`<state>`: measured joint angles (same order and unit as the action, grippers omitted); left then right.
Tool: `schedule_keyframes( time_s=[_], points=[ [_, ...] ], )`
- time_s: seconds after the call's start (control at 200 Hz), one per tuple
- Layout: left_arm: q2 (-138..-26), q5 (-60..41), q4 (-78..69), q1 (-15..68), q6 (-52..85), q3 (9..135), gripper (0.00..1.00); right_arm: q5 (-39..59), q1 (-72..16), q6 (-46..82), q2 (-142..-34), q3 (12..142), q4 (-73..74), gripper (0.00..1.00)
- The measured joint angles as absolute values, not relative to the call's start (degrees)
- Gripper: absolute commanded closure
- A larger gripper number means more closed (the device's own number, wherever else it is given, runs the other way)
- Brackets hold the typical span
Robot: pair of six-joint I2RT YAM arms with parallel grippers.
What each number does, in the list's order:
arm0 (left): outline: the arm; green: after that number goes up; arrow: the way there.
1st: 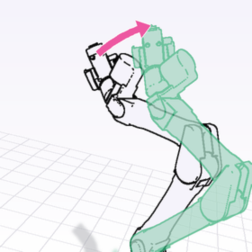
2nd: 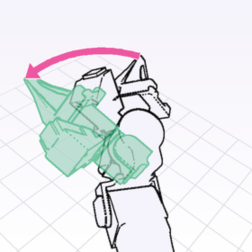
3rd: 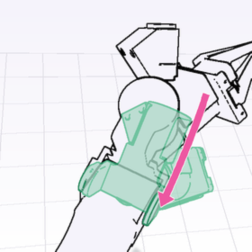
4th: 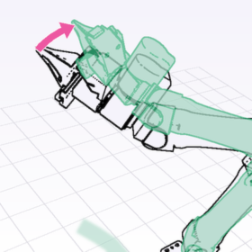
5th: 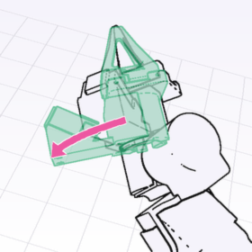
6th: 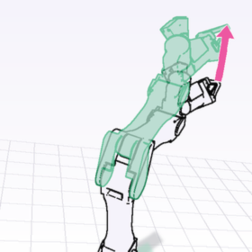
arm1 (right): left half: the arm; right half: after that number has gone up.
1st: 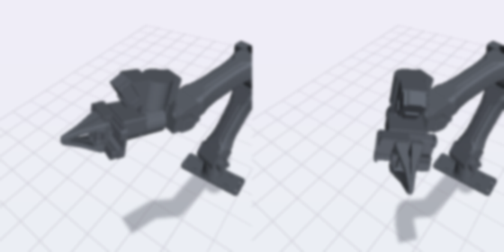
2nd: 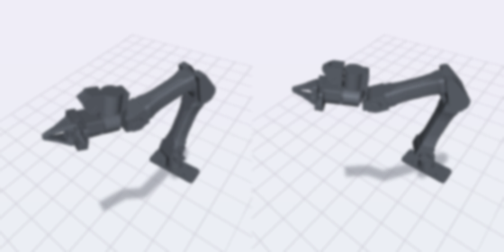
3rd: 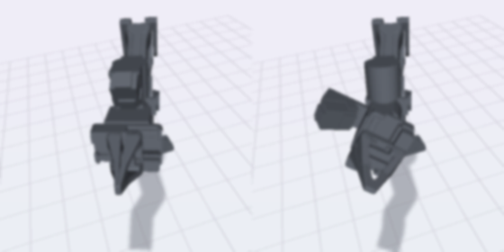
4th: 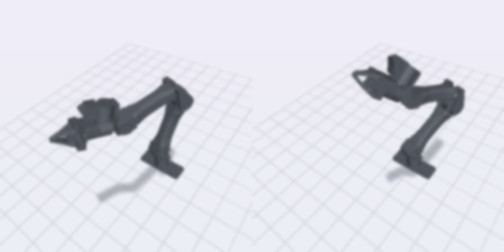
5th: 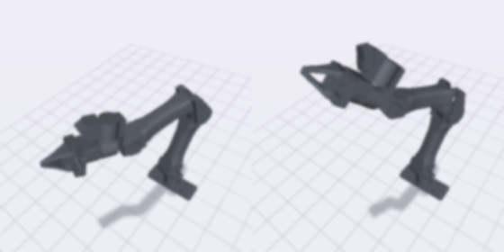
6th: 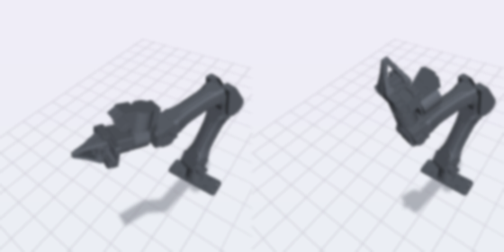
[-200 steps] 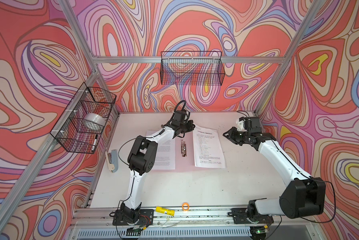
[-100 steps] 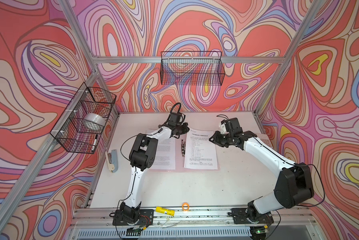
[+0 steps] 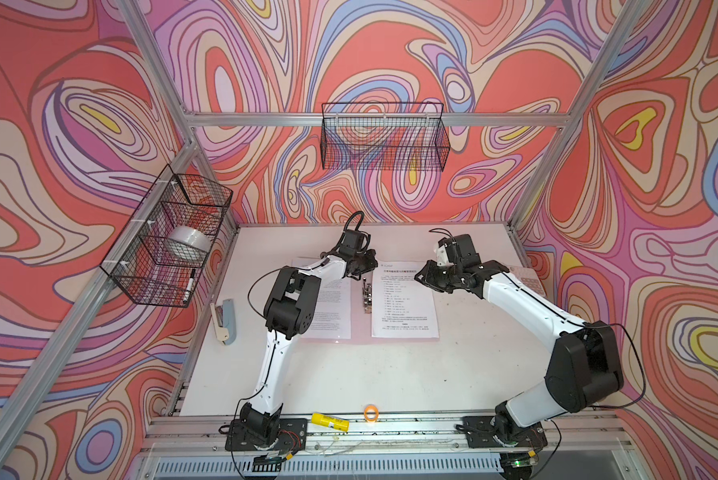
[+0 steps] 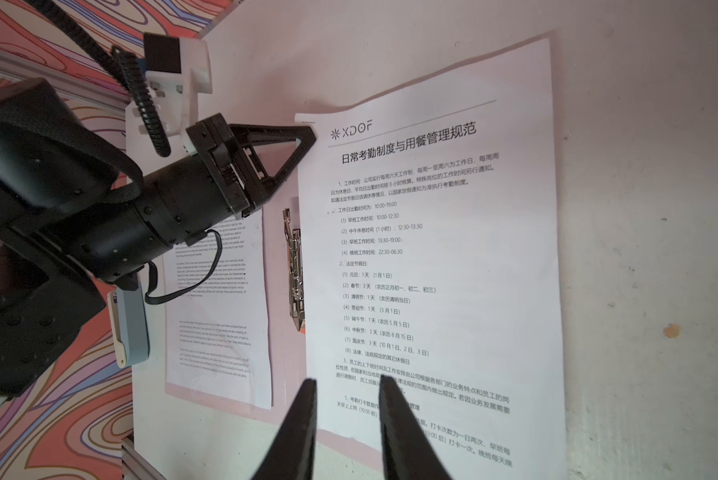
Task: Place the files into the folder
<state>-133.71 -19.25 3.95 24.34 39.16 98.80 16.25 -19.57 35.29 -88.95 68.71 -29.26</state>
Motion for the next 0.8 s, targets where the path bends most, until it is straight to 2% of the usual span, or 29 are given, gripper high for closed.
schedule_keyframes(
  time_s=[0.471, 0.802],
  points=[
    [-133.7, -15.7, 4.6, 24.4, 38.5, 98.3, 1.0, 16.0, -19.6, 35.3, -89.3, 68.8, -29.2, 0.73],
    [-132.6, -11.7, 5.3, 24.4, 30.9, 95.9, 1.0, 15.9, -19.7, 35.7, -89.3, 68.8, -29.1, 0.74]
  ],
)
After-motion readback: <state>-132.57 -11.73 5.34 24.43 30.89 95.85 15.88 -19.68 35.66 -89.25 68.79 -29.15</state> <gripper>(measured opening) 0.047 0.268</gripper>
